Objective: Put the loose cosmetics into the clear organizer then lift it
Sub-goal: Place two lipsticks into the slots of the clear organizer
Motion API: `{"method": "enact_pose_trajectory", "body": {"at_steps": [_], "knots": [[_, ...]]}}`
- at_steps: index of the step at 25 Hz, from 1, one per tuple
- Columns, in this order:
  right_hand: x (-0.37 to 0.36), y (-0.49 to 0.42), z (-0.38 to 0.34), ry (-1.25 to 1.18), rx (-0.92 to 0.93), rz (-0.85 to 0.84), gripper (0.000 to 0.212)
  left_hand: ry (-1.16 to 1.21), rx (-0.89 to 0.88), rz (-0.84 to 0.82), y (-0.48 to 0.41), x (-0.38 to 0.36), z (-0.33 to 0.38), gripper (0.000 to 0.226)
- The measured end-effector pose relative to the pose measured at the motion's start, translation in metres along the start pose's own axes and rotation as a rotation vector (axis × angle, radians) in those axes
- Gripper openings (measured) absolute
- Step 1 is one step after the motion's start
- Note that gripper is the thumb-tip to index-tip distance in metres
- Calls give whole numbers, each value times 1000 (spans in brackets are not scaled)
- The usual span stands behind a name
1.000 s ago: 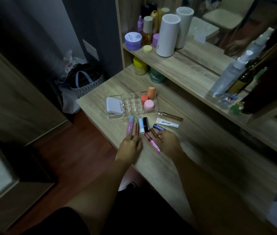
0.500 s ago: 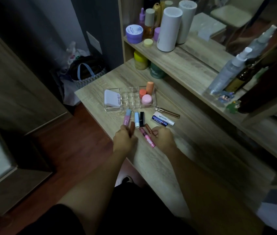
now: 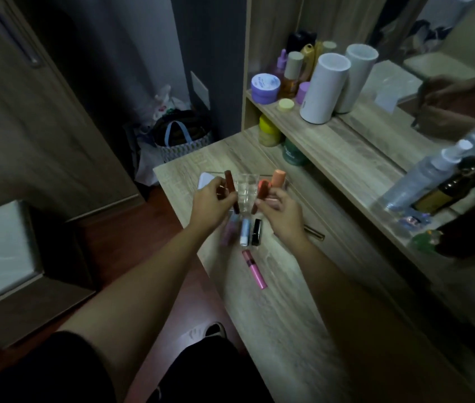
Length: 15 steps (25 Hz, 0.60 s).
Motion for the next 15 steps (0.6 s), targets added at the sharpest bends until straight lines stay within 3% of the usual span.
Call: {"method": "enact_pose_trajectory", "body": {"at_steps": [7,15], "knots": [[-27,-68,-22,75,126,123,32,-76,-89,42,-69,-5,5,17],[-59,-85,1,198,105,44,29,-179,-97,-80,-87,-41,-20,23]]}}
Point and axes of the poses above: each hand's wrist, its own y-axis away from the middle knuckle, its own x-axis out of the back of the hand, z = x × y, the point moved 9 cm from there along -y, towards the middle knuckle, and after that the axes turned 11 degrees about z, right-handed, at the moved point
